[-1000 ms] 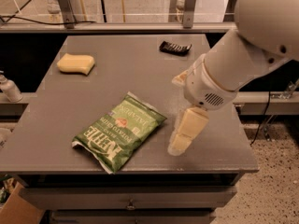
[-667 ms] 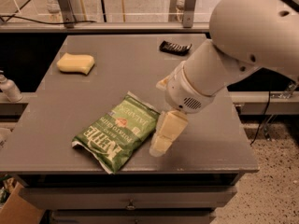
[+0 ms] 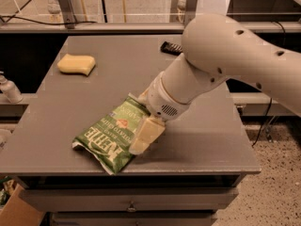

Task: Move green jalapeno chip bag near sponge

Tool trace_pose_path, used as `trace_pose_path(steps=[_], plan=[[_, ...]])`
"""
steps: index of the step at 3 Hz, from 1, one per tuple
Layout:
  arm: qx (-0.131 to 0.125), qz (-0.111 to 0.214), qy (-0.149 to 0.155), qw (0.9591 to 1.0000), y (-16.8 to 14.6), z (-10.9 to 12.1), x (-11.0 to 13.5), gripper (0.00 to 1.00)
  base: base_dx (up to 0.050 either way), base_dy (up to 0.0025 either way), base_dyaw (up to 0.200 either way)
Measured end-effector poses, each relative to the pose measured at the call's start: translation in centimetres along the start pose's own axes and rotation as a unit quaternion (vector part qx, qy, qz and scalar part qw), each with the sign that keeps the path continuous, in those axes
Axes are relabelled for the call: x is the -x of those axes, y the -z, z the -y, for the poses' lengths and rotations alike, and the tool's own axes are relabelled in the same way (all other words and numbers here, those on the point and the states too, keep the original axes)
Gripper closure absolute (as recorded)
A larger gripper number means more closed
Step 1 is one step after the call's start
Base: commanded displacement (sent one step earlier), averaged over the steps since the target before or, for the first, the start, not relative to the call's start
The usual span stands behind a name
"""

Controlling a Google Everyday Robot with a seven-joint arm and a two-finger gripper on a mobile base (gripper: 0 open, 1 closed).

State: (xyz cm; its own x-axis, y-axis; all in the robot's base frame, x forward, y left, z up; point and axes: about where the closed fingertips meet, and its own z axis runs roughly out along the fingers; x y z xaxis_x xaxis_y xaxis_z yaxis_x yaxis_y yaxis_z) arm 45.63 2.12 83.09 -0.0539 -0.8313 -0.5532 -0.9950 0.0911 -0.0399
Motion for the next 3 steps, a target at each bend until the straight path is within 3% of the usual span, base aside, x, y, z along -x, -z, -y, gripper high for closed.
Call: trace_pose_path(steps=[3], plan=[[-0.018,0.002,-0.001,0.9998,1.8,2.4,2.4,0.88,0.0,0.0,0.0]])
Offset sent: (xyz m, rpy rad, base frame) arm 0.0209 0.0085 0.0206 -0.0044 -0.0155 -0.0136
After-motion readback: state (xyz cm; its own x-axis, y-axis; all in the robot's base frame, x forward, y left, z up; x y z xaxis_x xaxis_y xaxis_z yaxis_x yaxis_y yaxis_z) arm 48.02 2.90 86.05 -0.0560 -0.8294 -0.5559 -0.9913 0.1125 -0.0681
